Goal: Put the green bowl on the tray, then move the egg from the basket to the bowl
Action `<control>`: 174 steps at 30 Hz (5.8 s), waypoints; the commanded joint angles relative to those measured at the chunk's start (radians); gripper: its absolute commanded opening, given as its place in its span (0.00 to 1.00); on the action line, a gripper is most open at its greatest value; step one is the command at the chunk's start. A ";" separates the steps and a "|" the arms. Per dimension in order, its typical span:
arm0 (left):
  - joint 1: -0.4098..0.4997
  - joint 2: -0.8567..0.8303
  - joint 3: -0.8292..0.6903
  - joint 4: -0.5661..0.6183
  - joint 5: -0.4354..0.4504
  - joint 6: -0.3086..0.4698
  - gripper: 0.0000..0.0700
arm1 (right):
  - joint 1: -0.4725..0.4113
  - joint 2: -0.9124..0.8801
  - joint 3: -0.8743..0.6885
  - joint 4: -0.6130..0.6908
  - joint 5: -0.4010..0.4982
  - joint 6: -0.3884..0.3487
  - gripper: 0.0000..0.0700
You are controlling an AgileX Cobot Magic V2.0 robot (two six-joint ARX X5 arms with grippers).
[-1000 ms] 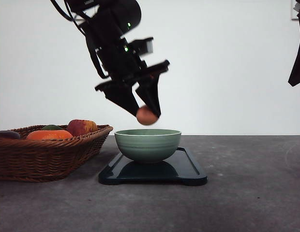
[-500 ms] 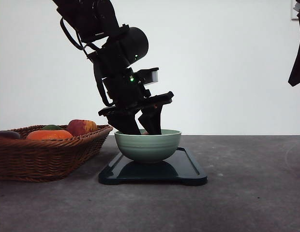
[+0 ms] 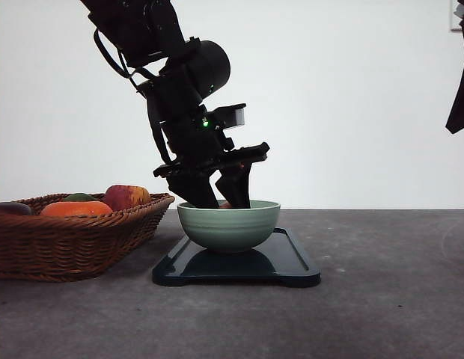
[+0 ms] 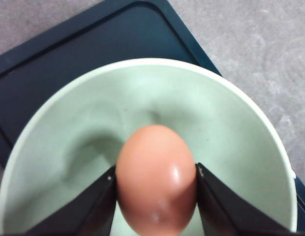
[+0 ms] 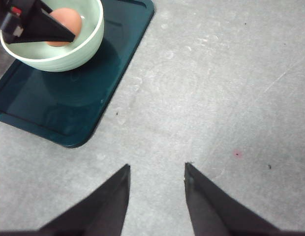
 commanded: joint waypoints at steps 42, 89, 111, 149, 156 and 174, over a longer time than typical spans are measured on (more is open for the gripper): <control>-0.008 -0.016 0.230 -0.261 -0.007 -0.007 0.50 | 0.005 0.008 0.004 0.009 -0.002 -0.010 0.31; 0.251 -1.237 -0.843 -0.108 0.001 -0.178 0.50 | 0.006 0.008 0.004 0.054 -0.088 -0.037 0.31; 0.259 -1.265 -0.845 -0.159 0.002 -0.189 0.00 | 0.006 0.001 0.004 0.071 -0.238 -0.033 0.03; 0.593 -2.033 -1.525 0.273 -0.015 -0.070 0.00 | 0.006 0.001 0.004 0.071 -0.239 -0.033 0.03; 0.592 -2.031 -1.524 0.275 -0.014 -0.071 0.00 | 0.006 0.001 0.004 0.072 -0.239 -0.033 0.03; 0.592 -2.031 -1.524 0.275 -0.014 -0.071 0.00 | 0.004 -0.037 -0.005 0.088 -0.166 -0.114 0.03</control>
